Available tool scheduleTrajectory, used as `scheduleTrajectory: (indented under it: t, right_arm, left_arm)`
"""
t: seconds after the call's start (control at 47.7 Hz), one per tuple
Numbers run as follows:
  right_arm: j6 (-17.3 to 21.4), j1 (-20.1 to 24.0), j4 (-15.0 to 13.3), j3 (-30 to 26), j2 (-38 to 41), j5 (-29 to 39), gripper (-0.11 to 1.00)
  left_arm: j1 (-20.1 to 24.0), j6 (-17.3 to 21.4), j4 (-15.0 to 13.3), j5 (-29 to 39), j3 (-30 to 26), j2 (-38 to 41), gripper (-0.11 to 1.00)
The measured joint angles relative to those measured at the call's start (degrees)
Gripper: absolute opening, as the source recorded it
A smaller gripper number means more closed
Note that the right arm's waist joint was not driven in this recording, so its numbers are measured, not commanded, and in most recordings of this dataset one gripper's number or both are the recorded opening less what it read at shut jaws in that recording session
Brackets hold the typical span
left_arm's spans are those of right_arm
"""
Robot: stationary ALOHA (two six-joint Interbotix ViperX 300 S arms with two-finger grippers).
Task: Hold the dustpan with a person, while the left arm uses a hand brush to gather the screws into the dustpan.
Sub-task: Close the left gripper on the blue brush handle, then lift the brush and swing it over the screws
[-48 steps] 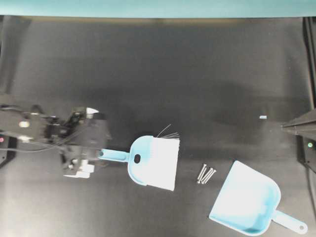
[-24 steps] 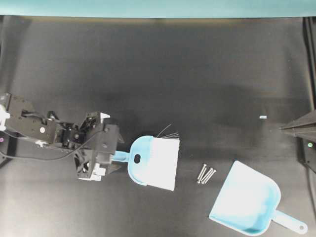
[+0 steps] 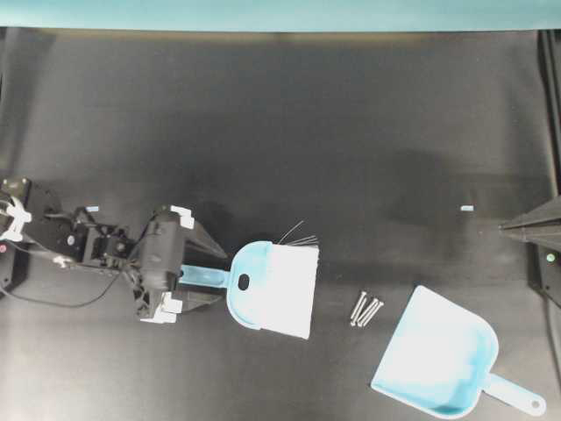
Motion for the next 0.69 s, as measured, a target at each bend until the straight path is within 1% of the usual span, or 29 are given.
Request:
scheduleTrajectory:
  t: [0.168,0.252,0.335,0.44,0.461,0.692]
  right_arm:
    - [0.00,0.00,0.00,0.00,0.00,0.00,0.00]
    - [0.00,0.00,0.00,0.00,0.00,0.00,0.00]
    - [0.00,0.00,0.09,0.00,0.00,0.00,0.00]
    - [0.00,0.00,0.00,0.00,0.00,0.00,0.00]
    - [0.00,0.00,0.09,0.00,-0.09,0.00,0.00]
    - [0.00,0.00,0.00,0.00,-0.09,0.00,0.00]
  left_arm:
    - [-0.35,-0.35,0.00,-4.31,0.00,2.64,0.79]
    - [-0.70,-0.44,0.00,-4.66,-0.62,3.60,0.71]
    - [-1.23,-0.53,0.00,-4.39,-1.23,3.96,0.57]
    - [-1.93,-0.88,0.09,-3.16,-1.67,3.87,0.31]
    - [-1.85,-0.88,0.00,-2.72,-1.67,3.96,0.30]
    - [-1.76,-1.05,0.00,1.41,-2.02,1.85,0.31]
